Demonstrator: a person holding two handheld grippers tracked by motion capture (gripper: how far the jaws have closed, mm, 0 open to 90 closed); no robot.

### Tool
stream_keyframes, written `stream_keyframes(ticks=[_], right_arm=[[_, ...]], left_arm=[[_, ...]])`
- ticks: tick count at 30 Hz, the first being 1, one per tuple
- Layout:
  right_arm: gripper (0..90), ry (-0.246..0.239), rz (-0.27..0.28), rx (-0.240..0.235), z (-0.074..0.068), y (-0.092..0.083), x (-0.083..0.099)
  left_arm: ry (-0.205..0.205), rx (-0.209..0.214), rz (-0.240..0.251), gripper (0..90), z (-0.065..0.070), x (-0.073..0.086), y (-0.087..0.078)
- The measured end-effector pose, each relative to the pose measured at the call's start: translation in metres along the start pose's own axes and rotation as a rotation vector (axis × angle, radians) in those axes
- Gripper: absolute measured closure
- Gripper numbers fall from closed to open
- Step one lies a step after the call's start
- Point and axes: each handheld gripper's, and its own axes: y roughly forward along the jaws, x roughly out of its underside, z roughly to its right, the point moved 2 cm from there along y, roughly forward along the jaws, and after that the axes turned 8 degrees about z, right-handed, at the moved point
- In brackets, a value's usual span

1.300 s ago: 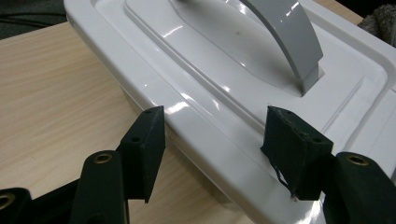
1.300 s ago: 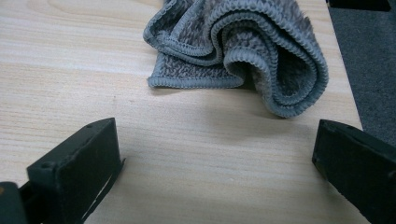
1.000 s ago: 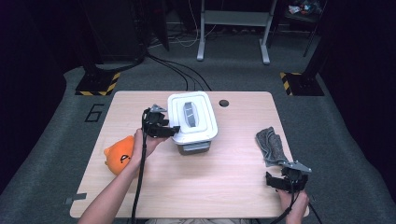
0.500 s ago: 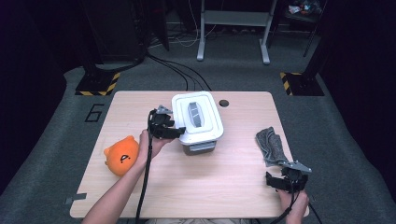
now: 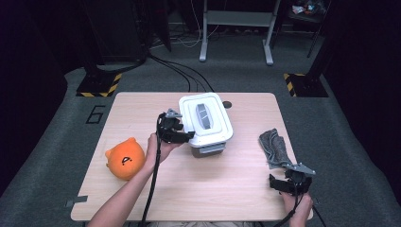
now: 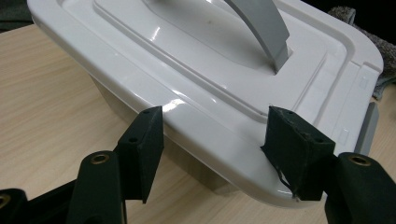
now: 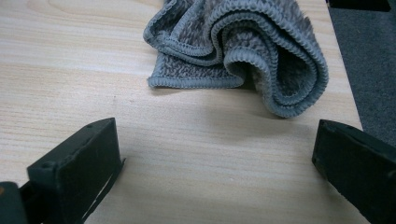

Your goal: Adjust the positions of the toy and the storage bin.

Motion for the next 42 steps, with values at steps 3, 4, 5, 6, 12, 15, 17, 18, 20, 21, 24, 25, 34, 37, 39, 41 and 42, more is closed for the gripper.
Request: stream_keyframes(ticks=[3,4,5,6,12,15,17,18,20,21,24,25,34,37,39,41,42], right_arm=[[0.1,0.000,-0.002,0.002,0.000,0.000,0.000],[0.1,0.000,-0.001,0.001,0.000,0.000,0.000],[0.1,0.000,-0.002,0.001,0.000,0.000,0.000],[0.1,0.000,-0.001,0.001,0.000,0.000,0.000],[0.2,0.000,0.000,0.000,0.000,0.000,0.000],[0.2,0.000,0.000,0.000,0.000,0.000,0.000],[0.2,0.000,0.000,0.000,0.000,0.000,0.000],[0.2,0.000,0.000,0.000,0.000,0.000,0.000],[0.2,0.000,0.000,0.000,0.000,0.000,0.000],[0.2,0.001,0.000,0.000,0.000,0.000,0.000],[0.2,0.001,0.000,0.000,0.000,0.000,0.000],[0.2,0.000,0.001,0.000,0.000,0.000,0.000],[0.2,0.000,0.000,0.000,0.000,0.000,0.000],[0.2,0.000,0.001,0.000,0.000,0.000,0.000],[0.2,0.000,0.000,0.000,0.000,0.000,0.000],[0.2,0.000,0.001,-0.001,0.000,0.000,0.000],[0.2,0.000,0.000,-0.001,0.000,0.000,0.000]], left_arm=[[-0.002,-0.004,0.010,37.4,0.005,0.000,0.002],[0.001,-0.001,0.010,37.3,0.006,0.000,0.002],[-0.002,-0.007,0.019,37.3,0.008,0.001,0.003],[0.003,-0.003,0.015,37.3,0.009,0.001,0.002],[-0.011,0.004,0.030,37.9,0.014,0.003,0.000],[-0.022,0.001,0.037,37.6,0.016,0.003,0.001],[-0.017,0.000,0.034,37.2,0.017,0.003,0.002],[-0.024,-0.002,0.041,37.1,0.019,0.003,0.003],[-0.020,-0.003,0.041,36.8,0.021,0.002,0.005],[-0.029,-0.006,0.052,36.6,0.023,0.002,0.007],[-0.028,-0.013,0.055,35.8,0.026,0.001,0.010],[-0.017,-0.014,0.047,35.7,0.027,0.000,0.011],[-0.011,-0.038,0.058,34.7,0.035,-0.003,0.020],[-0.002,-0.038,0.052,34.1,0.038,-0.005,0.023],[-0.004,-0.037,0.050,34.0,0.041,-0.006,0.026],[0.001,-0.036,0.046,34.0,0.043,-0.008,0.028],[-0.004,-0.035,0.048,33.6,0.044,-0.008,0.030]])
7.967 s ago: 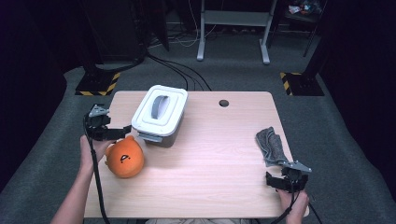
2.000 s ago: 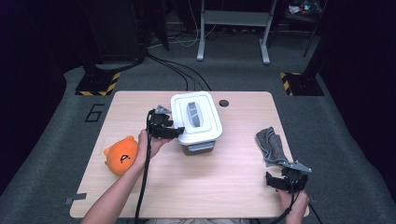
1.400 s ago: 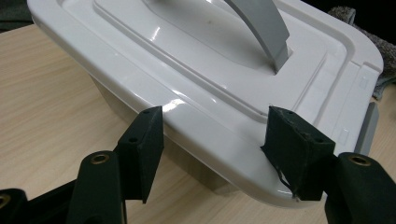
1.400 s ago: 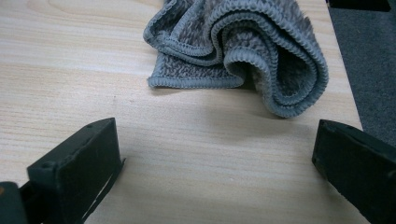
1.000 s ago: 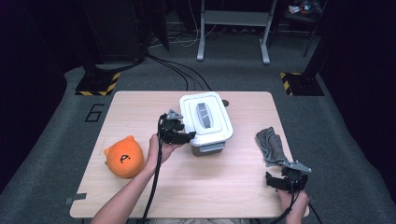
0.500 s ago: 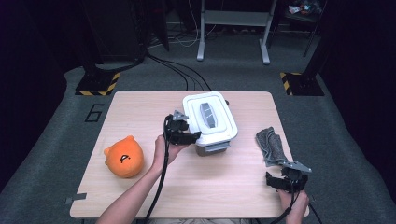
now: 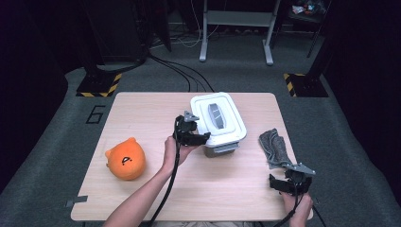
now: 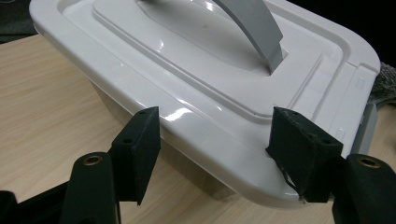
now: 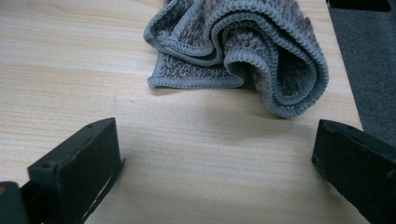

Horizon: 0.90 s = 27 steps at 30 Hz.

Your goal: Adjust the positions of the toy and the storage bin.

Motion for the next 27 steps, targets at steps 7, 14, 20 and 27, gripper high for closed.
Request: stream_keyframes(ticks=[7,14,20,27], right_arm=[[0.2,0.000,0.000,0.000,0.000,0.000,0.000],[0.3,0.003,-0.009,-0.001,0.000,-0.001,0.000],[1.1,0.010,-0.012,-0.015,0.001,-0.002,-0.001],[0.3,0.002,0.042,-0.023,0.006,-0.014,-0.024]], left_arm=[[-0.019,-0.012,0.014,28.2,-0.008,0.000,-0.001],[-0.003,-0.044,0.033,18.1,-0.016,0.008,-0.020],[0.053,-0.057,0.004,13.3,-0.015,0.025,-0.032],[0.109,-0.044,-0.053,6.0,-0.005,0.058,-0.036]])
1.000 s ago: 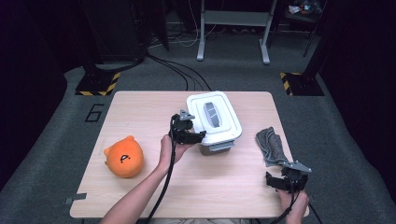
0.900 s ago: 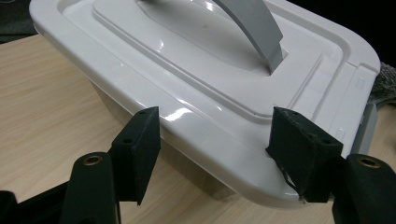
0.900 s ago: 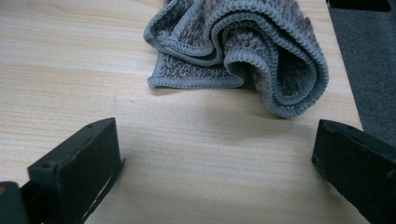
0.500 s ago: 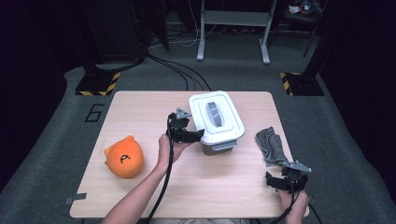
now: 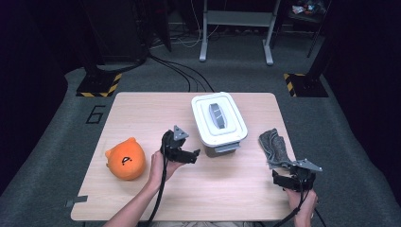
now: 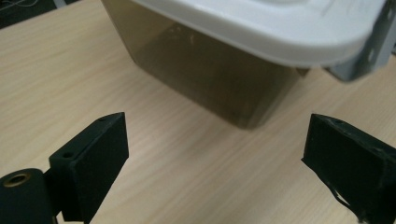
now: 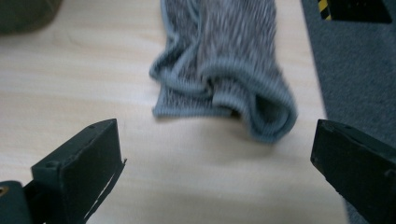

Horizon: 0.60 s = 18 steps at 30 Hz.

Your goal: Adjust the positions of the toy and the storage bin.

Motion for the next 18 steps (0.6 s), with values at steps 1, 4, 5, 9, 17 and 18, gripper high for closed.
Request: stream_keyframes(ticks=[1,4,5,9,17,18], right_arm=[[0.0,-0.005,-0.001,-0.004,0.000,0.000,-0.005],[0.0,-0.030,0.001,-0.011,0.000,0.002,-0.021],[0.0,-0.039,-0.001,-0.010,-0.001,0.005,-0.027],[0.0,-0.063,-0.020,-0.015,-0.003,0.015,-0.040],[0.0,-0.074,-0.075,-0.029,-0.004,0.049,-0.053],[0.0,-0.079,-0.078,-0.030,-0.003,0.053,-0.054]], left_arm=[[0.004,0.007,-0.016,4.8,0.003,0.006,0.001],[0.016,0.018,-0.056,2.2,0.010,0.029,0.006],[0.017,0.022,-0.068,1.3,0.010,0.035,0.008],[0.006,0.036,-0.107,0.0,0.011,0.063,0.012],[0.037,0.006,-0.151,0.0,0.007,0.090,0.013],[0.033,0.009,-0.149,0.0,0.007,0.091,0.012]])
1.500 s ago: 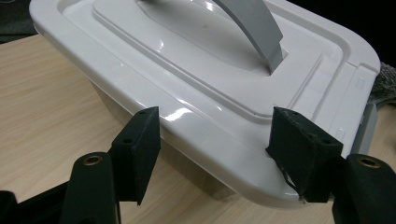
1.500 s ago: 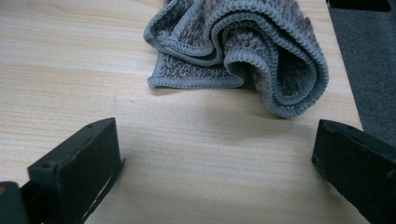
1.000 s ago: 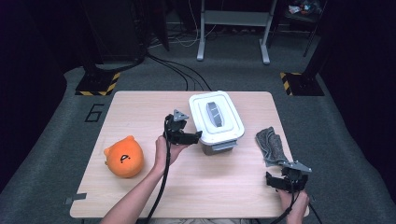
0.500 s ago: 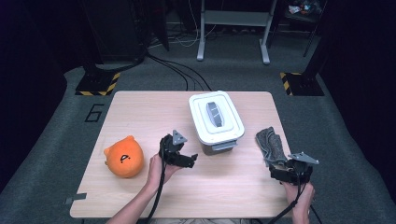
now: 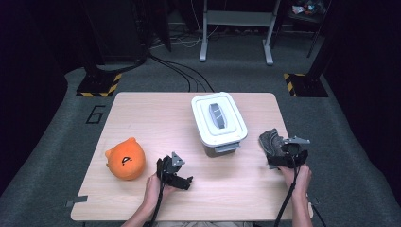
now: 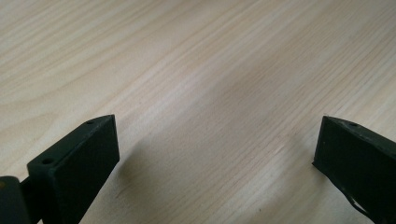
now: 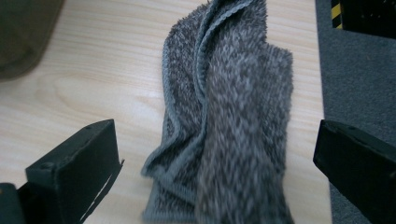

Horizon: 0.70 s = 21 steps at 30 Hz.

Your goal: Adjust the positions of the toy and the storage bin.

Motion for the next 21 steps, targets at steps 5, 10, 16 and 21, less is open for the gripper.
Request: stream_keyframes(ticks=[5,10,16,21], right_arm=[[0.7,0.008,-0.039,0.016,0.002,0.020,-0.005],[11.8,0.005,-0.054,0.011,0.006,0.031,-0.006],[21.6,-0.005,-0.082,0.021,0.004,0.039,-0.005],[32.4,-0.001,-0.089,0.024,0.005,0.042,-0.002]], left_arm=[[-0.005,0.010,0.017,0.0,0.000,0.001,0.001],[-0.033,0.020,0.063,0.0,-0.001,0.006,0.001],[-0.029,0.017,0.065,0.1,-0.001,0.006,0.001],[-0.028,0.017,0.064,0.1,-0.001,0.006,0.001]])
